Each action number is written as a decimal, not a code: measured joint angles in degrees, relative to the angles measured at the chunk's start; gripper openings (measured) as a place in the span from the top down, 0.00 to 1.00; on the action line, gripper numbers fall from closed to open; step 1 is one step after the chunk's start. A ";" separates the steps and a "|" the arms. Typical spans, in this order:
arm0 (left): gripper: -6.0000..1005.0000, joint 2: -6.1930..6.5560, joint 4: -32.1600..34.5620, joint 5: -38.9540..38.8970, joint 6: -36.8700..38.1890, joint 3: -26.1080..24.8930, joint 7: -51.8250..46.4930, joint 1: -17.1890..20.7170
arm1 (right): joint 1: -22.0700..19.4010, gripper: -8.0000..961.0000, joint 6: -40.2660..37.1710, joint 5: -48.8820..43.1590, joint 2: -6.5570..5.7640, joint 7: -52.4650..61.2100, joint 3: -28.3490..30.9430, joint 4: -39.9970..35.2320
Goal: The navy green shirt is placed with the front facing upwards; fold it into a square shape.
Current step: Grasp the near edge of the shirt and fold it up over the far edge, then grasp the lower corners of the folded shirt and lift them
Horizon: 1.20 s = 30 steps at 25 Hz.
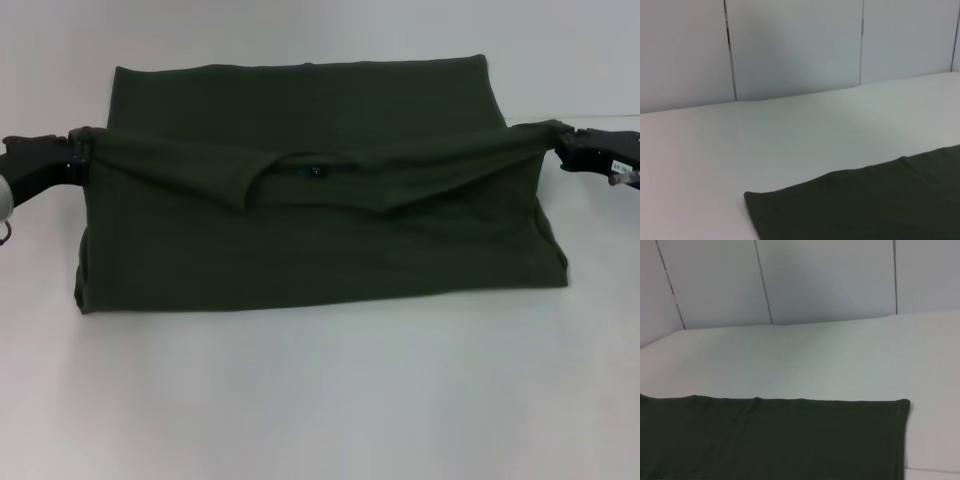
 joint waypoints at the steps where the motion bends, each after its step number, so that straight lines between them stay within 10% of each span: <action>1: 0.92 -0.09 -0.14 -0.53 -0.38 0.24 0.50 -0.03 | 0.18 0.91 0.61 0.64 0.02 -0.11 -0.25 0.03; 15: 0.86 -1.59 -2.61 -7.38 -5.89 1.15 3.35 -1.10 | 0.96 0.85 7.10 6.66 -0.16 0.81 -5.78 2.27; 26: 0.44 -2.45 0.40 -12.45 -5.08 2.51 0.65 -0.43 | -0.88 0.33 5.65 6.55 0.83 8.04 -12.49 -3.29; 30: 0.29 -0.14 4.33 -11.87 1.58 15.66 -17.74 4.15 | -3.29 0.17 0.34 6.58 1.64 8.23 -13.87 -6.65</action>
